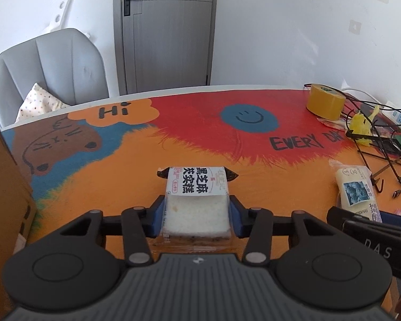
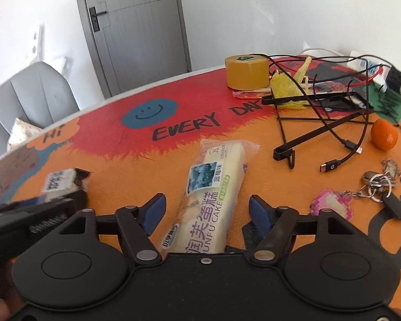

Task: Organize snacks
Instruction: 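Grasp the white square cake packet with the left tool while the right tool grasps the long RUNFU cake, then carry both cake packets over the cardboard box and open both tools to drop them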

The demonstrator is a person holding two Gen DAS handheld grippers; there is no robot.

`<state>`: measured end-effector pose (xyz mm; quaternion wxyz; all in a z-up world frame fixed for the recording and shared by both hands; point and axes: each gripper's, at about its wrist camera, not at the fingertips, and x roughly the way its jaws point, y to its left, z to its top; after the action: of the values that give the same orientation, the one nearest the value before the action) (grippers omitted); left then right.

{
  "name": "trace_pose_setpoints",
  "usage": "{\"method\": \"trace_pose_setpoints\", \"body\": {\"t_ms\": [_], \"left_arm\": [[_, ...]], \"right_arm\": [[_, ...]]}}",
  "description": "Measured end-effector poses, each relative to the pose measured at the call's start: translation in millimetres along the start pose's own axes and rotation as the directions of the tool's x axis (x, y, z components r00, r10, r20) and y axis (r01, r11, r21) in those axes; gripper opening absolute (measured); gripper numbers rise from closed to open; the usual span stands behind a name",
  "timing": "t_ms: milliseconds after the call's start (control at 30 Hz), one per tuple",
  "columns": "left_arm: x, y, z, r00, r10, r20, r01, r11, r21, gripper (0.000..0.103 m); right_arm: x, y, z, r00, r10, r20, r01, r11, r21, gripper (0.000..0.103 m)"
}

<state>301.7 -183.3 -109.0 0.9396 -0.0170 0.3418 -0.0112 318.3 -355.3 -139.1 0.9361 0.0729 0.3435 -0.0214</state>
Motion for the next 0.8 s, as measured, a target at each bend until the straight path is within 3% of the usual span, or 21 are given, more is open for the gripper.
{"method": "trace_pose_setpoints", "body": {"t_ms": [67,133,233,800], "left_arm": [[-5,4,0,1.0,0.002,0.005,-0.001,1.0,-0.006,0.047],[-11,7,0,1.0,0.007,0.011,-0.007,1.0,-0.01,0.047],[-21,12,1,1.0,0.016,0.025,-0.016,1.0,-0.015,0.047],[-88,37,12,0.99,0.042,0.138,-0.036,0.998,-0.041,0.047]], "right_arm": [[-1,0,-3,1.0,-0.008,0.013,0.008,1.0,0.006,0.066],[-3,3,-5,0.999,-0.024,0.022,0.025,1.0,-0.014,0.044],[-10,4,-6,1.0,-0.003,0.031,0.004,1.0,-0.01,0.032],[-65,21,-1,0.979,0.145,0.144,-0.151,0.988,0.029,0.028]]}}
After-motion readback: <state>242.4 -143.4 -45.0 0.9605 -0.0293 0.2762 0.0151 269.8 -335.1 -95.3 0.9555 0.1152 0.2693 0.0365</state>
